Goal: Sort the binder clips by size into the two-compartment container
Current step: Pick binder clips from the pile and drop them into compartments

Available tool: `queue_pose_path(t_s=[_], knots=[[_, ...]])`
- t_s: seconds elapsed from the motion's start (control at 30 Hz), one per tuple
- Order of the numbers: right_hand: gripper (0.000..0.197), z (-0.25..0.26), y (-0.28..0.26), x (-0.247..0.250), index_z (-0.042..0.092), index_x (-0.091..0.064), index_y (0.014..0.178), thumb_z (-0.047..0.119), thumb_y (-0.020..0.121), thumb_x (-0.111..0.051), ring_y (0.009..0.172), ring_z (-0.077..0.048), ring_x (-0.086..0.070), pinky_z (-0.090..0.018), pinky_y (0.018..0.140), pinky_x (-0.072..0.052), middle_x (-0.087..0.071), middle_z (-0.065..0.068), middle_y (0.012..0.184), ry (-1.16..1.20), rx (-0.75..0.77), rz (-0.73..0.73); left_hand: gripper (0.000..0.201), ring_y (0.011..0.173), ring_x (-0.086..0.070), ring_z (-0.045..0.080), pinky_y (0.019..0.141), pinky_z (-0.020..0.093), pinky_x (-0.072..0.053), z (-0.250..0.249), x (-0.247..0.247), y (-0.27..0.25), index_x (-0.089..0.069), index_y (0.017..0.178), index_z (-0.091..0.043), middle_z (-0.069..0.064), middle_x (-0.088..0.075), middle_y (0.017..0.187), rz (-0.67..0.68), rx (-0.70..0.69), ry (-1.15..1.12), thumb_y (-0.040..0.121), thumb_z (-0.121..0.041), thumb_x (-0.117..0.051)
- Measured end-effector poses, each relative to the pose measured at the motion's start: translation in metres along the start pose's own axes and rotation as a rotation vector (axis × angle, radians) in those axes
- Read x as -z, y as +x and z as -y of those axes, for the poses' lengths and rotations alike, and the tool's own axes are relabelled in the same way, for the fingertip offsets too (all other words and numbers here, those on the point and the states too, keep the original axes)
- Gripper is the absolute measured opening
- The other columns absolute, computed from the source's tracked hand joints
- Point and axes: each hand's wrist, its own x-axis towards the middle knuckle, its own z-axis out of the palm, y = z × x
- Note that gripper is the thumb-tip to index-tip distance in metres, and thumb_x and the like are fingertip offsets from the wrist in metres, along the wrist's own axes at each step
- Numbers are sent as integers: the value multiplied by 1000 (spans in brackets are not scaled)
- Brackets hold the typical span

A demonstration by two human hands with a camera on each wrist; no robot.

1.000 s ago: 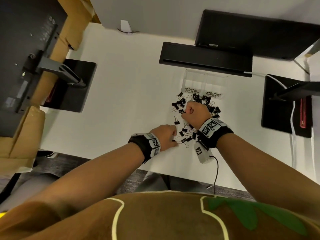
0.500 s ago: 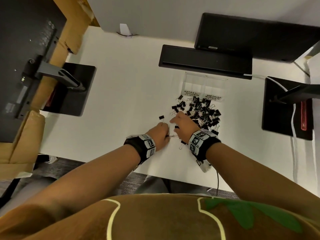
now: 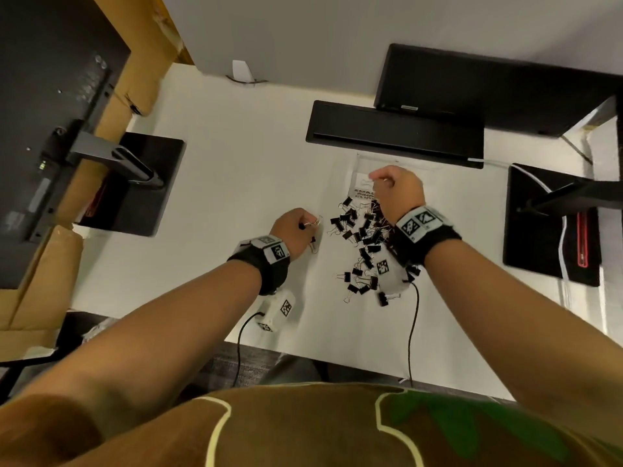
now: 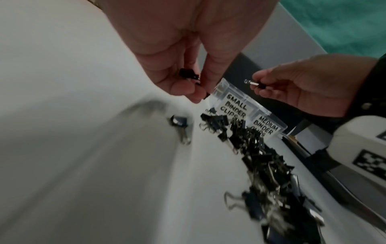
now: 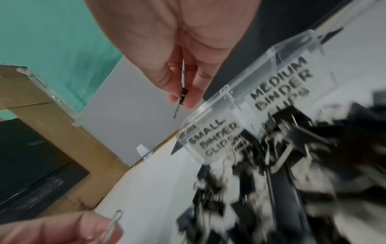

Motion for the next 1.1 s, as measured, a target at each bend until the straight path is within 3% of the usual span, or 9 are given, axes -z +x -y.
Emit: queue_pose_path(t_s=[0.13, 0.23, 0.37, 0.47, 0.53, 0.67, 0.77, 0.97, 1.1], knots=[[27, 4, 17, 11, 16, -63, 112, 13, 93, -45, 93, -12, -58, -22, 80, -47, -64, -4, 117, -67, -35, 40, 15, 82, -60, 16, 66, 21, -46, -36, 4, 17, -64, 100, -15, 1, -64, 95, 35, -60, 20, 92, -14, -52], [27, 0, 9, 14, 15, -63, 114, 10, 95, -44, 97, -9, -54, -19, 83, -43, -61, -2, 122, -94, -22, 40, 15, 88, -58, 13, 77, 22, -44, -62, 2, 31, -65, 100, -15, -2, -63, 98, 27, -114, 75, 92, -13, -52], [23, -19, -24, 6, 15, -66, 105, 10, 94, -46, 78, -4, -54, -15, 74, -46, -63, 0, 110, -98, 31, 77, 19, 98, -62, 19, 78, 21, -43, -92, -6, 50, -66, 101, -10, 5, -68, 108, 0, -188, 171, 92, -10, -50], [23, -40, -56, -8, 12, -68, 98, 6, 90, -48, 66, 5, -46, -9, 64, -38, -57, 10, 88, -155, 86, 280, 22, 104, -61, 22, 78, 18, -41, -107, -14, 62, -65, 104, -8, 7, -66, 113, 12, -209, 248, 91, -7, -47], [20, -50, -74, -14, 8, -68, 97, 4, 89, -49, 71, -2, -47, -17, 71, -39, -45, 16, 78, -260, 148, 437, 22, 103, -60, 22, 76, 17, -41, -112, -21, 67, -64, 106, -8, 7, -64, 114, 30, -226, 286, 91, -7, -47], [31, -60, -93, -22, 7, -58, 120, 10, 91, -49, 115, -21, -44, -30, 97, -39, -52, -7, 116, -429, 181, 582, 24, 86, -57, 21, 64, 18, -44, -112, -30, 64, -59, 113, -11, 6, -59, 105, 86, -245, 260, 90, -9, -52], [36, -61, -94, -26, 9, -50, 130, 11, 95, -44, 127, -21, -37, -31, 103, -36, -45, -9, 129, -480, 170, 600, 29, 95, -54, 17, 84, 21, -41, -108, -27, 55, -57, 118, -14, 4, -57, 119, 60, -322, 265, 90, -13, -54], [30, -61, -91, -30, 8, -54, 122, 9, 95, -41, 119, -25, -44, -31, 92, -42, -51, -11, 120, -541, 229, 561, 10, 87, -54, 15, 76, 22, -44, -67, -5, 27, -59, 97, -15, 2, -56, 102, 16, -243, 308, 88, -11, -55], [25, -55, -88, -24, 8, -59, 113, 12, 90, -49, 101, -23, -53, -34, 86, -47, -58, -10, 108, -384, 174, 453, 19, 96, -58, 22, 79, 29, -46, -16, -1, 9, -61, 102, -13, 6, -56, 105, 124, -139, 482, 84, -10, -58]])
